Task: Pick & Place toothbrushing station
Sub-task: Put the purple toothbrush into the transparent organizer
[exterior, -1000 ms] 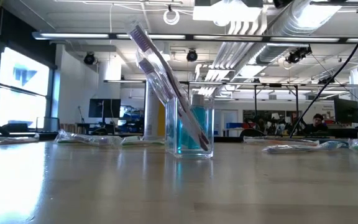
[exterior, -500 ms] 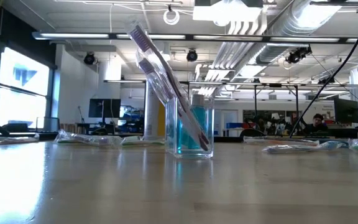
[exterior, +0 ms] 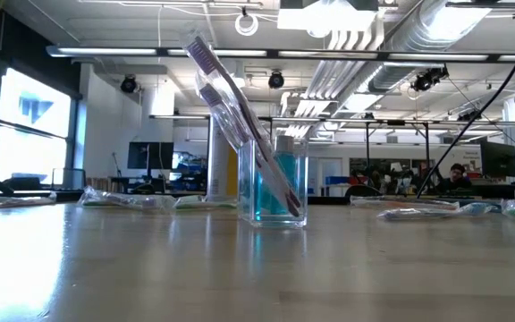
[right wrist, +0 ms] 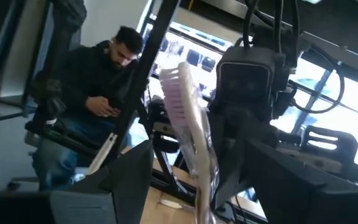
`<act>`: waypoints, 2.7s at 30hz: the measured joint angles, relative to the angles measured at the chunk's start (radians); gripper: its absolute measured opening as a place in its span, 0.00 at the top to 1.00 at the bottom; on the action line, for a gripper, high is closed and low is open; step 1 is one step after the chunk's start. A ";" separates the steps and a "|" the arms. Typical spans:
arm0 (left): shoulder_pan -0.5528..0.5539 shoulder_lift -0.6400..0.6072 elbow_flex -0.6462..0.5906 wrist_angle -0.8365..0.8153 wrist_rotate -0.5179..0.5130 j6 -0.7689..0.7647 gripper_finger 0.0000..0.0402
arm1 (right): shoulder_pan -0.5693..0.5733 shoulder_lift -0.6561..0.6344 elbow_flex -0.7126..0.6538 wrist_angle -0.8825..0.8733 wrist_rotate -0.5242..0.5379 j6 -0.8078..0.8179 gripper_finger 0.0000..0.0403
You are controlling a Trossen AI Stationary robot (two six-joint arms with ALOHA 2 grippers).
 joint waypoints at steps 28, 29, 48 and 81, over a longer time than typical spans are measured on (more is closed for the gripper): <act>0.000 0.001 0.000 -0.011 -0.039 0.052 1.00 | -0.050 0.000 0.001 -0.020 -0.073 -0.019 0.97; 0.000 0.001 0.000 -0.010 -0.040 0.052 1.00 | -0.050 0.000 0.001 -0.021 -0.073 -0.019 0.97; -0.001 -0.020 0.000 -0.052 -0.094 0.053 0.86 | -0.051 0.001 0.000 -0.078 -0.066 0.055 0.97; 0.006 -0.328 -0.130 -0.678 -0.367 -0.323 0.85 | -0.309 0.225 -0.248 0.376 -0.074 0.396 0.98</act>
